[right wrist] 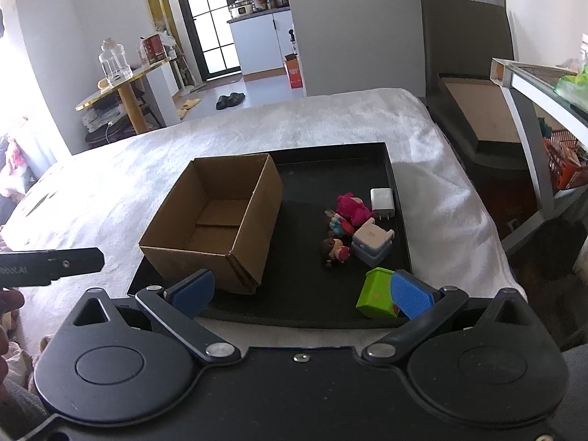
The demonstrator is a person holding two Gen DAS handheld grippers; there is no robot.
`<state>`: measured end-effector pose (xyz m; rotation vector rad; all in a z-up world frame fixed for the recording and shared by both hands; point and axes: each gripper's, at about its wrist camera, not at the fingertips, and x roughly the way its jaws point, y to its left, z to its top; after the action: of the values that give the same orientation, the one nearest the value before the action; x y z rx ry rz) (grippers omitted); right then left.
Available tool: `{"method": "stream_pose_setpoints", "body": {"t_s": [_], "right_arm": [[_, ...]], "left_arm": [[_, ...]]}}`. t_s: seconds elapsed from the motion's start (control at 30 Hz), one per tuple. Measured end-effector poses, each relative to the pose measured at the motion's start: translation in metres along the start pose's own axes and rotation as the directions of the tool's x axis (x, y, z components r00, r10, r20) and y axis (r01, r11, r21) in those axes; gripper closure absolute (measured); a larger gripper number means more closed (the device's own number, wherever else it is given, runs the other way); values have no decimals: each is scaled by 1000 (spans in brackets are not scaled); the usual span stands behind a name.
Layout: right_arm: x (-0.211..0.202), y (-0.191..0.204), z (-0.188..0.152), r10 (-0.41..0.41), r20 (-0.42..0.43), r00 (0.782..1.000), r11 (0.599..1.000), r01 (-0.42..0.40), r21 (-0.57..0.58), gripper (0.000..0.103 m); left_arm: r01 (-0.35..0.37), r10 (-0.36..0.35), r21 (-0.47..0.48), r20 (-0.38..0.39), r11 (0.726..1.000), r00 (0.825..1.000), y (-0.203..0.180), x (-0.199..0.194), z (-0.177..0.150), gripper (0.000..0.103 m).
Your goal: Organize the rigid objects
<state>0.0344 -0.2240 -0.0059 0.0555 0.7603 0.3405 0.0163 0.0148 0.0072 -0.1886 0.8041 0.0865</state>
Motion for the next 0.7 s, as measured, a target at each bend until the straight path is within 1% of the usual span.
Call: {"method": "stream_pose_setpoints", "body": {"t_s": [0.2,0.27,0.4,0.6,0.7], "right_arm": [[8,-6,0,23,-1,1000,1000,-22,19,0],[11,-9,-1,36,-7,999,999,-36,34,0],[18,-16,-1,31,-12,999,998,-30,56,1],[26,-24,-2,6,-7,1000,996,-5,86,5],[30,-28,-3,1,-6,1000,995,0,101,11]], "left_arm": [[-16,16,28,12,999,1000,0,3,10,4],[-21,20,25,18,999,1000,1,4,14,4],[-32,31,11,23,999,999,4,7,20,4],[-57,57,1,41,998,998,6,13,36,6],[-74,75,-11,36,997,997,8,18,43,6]]}}
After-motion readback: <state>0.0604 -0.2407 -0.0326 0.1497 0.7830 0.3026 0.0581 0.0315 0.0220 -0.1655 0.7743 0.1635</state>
